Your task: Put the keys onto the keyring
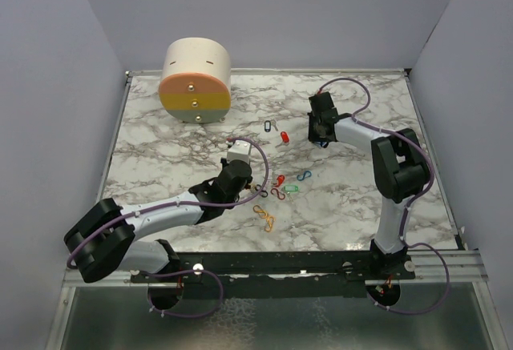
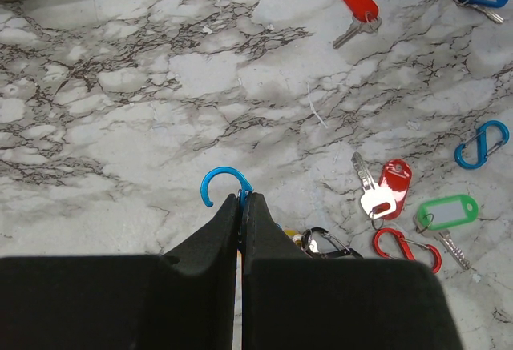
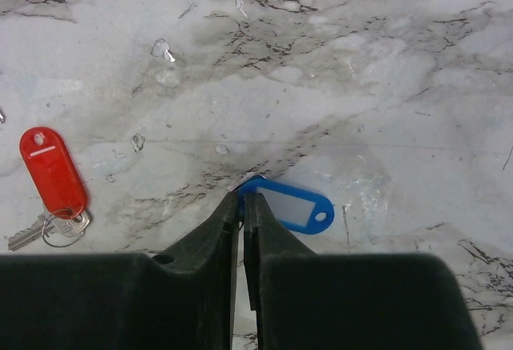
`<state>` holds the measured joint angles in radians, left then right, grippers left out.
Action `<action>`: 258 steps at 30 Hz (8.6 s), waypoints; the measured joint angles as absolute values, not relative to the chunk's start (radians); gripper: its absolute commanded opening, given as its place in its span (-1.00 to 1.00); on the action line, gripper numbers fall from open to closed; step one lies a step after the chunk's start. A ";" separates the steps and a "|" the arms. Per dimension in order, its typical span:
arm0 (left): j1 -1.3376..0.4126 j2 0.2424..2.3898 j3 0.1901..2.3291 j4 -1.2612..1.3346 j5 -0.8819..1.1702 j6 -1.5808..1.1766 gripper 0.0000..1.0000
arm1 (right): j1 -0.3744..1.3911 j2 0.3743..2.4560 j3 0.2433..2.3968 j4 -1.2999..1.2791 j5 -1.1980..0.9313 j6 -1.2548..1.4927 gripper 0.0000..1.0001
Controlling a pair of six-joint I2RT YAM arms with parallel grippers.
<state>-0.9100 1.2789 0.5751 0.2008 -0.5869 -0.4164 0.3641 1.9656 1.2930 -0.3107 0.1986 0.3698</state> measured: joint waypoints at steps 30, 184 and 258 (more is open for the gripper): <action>-0.910 1.305 0.644 0.289 -0.452 -0.396 -1.00 | 0.364 1.445 0.907 -0.033 -0.133 0.234 -0.98; -0.902 1.554 0.954 0.375 -0.282 -0.357 -1.00 | 0.562 1.141 0.627 0.215 -0.299 0.112 -0.29; -0.521 1.662 0.840 0.371 -0.249 -0.439 0.54 | 0.562 1.398 0.764 -0.005 -0.029 0.257 -0.04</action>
<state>-0.5209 1.6615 0.8398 0.3710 -0.2489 -0.4389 0.5621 1.3979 0.7635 -0.0048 -0.0288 0.2569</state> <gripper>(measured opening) 0.678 0.477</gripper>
